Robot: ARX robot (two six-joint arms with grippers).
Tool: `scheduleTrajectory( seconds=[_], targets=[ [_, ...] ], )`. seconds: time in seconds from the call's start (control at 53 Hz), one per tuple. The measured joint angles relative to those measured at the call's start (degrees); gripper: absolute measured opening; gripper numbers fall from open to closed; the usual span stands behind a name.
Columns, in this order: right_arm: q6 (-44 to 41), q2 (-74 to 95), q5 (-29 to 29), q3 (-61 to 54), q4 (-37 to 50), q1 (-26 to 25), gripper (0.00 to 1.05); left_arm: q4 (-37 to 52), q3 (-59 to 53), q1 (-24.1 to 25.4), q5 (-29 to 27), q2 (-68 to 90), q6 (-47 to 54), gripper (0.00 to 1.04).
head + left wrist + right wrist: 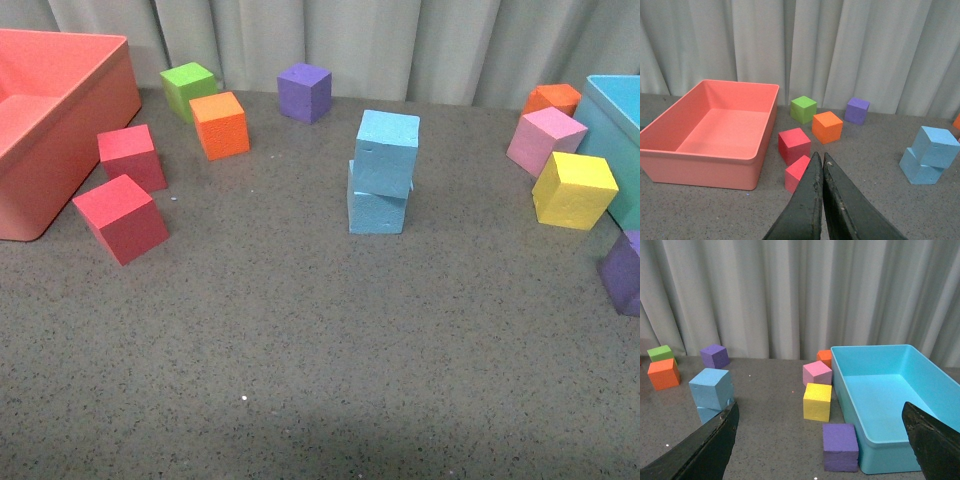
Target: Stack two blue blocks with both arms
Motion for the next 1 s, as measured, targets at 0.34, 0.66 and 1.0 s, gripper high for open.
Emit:
scheduleTrajectory(
  seconds=[0.34,0.66,1.0],
  targets=[
    [0.00,0.00,0.00,0.00,0.00,0.00,0.95,-10.91,0.02,0.00,0.07,-10.49,0.00,0.20],
    [0.00,0.00,0.00,0.00,0.00,0.00,0.95,-10.91,0.02,0.00,0.07,-10.54,0.00,0.87],
    [0.00,0.00,0.00,0.00,0.00,0.00,0.95,-10.91,0.02,0.00,0.07,-10.54,0.13,0.98]
  ],
)
